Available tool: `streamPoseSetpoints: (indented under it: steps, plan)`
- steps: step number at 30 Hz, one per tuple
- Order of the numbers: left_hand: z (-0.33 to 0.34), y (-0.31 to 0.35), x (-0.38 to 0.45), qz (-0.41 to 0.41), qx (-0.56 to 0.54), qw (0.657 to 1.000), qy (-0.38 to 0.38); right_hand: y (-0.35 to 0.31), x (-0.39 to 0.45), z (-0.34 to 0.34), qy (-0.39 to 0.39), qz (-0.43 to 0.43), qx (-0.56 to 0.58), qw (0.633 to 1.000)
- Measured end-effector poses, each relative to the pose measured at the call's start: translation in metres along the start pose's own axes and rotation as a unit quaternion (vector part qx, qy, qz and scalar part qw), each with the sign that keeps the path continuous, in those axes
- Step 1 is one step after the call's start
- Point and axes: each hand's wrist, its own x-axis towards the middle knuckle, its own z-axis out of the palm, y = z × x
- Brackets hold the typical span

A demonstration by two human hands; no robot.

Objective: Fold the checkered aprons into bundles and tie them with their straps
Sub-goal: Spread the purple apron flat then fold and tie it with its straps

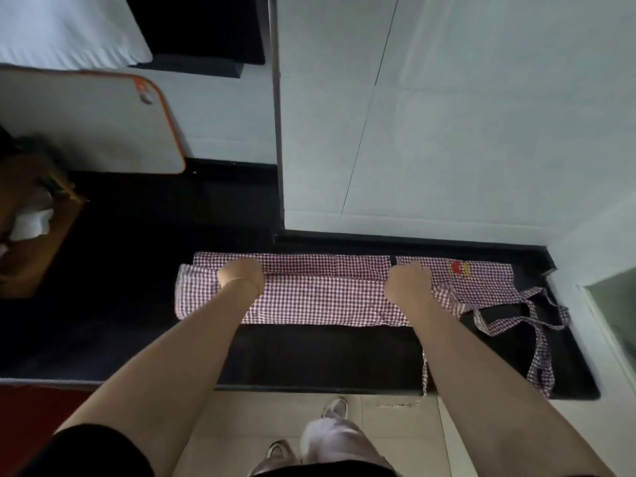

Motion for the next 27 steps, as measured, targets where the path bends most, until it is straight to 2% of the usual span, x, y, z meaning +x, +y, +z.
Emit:
streamPoseSetpoints:
  steps: [2,6,12,16,19,21,23,25,27]
  plan:
    - [-0.003,0.006,0.013,-0.016,-0.013,1.000,0.021,0.004,0.020,0.003,0.027,-0.002,0.035,0.999]
    - [0.009,0.018,0.039,-0.046,-0.024,0.998,0.024,0.006,0.061,0.021,0.010,-0.034,0.072,0.997]
    - [0.020,0.029,0.074,-0.056,-0.021,0.996,0.071,0.007,0.104,0.039,-0.009,-0.091,0.091,0.992]
    - [0.035,0.030,0.084,-0.033,-0.037,0.999,0.013,0.007,0.114,0.047,-0.018,-0.105,0.079,0.991]
    - [0.043,0.029,0.088,-0.015,-0.042,0.999,0.007,0.004,0.117,0.053,-0.037,-0.113,0.047,0.992]
    - [0.036,0.034,0.091,-0.017,-0.006,1.000,-0.004,0.003,0.119,0.051,-0.089,-0.113,-0.009,0.990]
    - [0.023,0.037,0.094,0.004,0.067,0.997,-0.048,-0.002,0.120,0.042,-0.155,-0.110,-0.072,0.979]
    - [0.014,0.041,0.098,0.053,0.133,0.986,-0.085,-0.011,0.119,0.035,-0.198,-0.114,-0.094,0.969]
    - [0.012,0.045,0.103,0.114,0.154,0.977,-0.097,-0.026,0.118,0.033,-0.201,-0.137,-0.078,0.967]
